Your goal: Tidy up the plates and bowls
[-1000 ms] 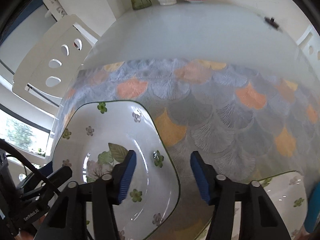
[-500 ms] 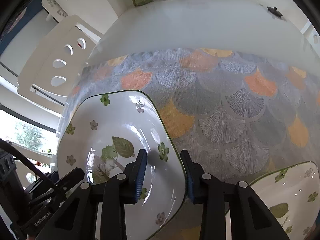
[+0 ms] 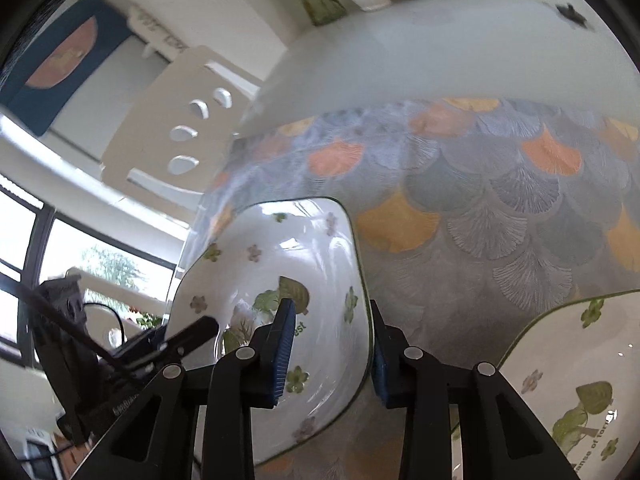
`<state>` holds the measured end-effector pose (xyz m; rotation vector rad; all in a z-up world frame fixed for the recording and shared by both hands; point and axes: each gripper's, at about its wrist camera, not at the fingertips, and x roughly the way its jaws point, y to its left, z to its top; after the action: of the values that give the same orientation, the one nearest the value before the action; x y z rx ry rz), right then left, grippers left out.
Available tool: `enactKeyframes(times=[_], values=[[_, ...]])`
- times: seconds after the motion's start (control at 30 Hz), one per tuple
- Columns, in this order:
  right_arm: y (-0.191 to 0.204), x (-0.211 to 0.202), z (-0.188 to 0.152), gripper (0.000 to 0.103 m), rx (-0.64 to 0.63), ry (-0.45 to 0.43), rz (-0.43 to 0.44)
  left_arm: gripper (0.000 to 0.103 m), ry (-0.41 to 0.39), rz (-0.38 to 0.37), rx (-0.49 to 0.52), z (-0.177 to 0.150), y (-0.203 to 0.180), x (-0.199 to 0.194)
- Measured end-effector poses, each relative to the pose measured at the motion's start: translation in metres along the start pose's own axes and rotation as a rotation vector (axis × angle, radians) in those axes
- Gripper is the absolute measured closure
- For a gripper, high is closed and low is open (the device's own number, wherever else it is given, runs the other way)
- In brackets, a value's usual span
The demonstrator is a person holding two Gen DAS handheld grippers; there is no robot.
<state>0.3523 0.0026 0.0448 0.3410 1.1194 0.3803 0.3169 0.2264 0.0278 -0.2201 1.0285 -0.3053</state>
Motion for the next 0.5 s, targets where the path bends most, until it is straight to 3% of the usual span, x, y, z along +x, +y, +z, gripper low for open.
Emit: enactKeyframes(times=[0.23,0.5], values=[[0.019,-0.013,-0.014,0.069,-0.115,-0.052,-0.070,0.070,-0.018,0.011,0.045,-0.007,-0.010,-0.010],[0.032,-0.031,-0.026,0.069,-0.187,-0.102,-0.063,0.071,-0.082,0.014,0.091,-0.007,-0.022,-0.040]])
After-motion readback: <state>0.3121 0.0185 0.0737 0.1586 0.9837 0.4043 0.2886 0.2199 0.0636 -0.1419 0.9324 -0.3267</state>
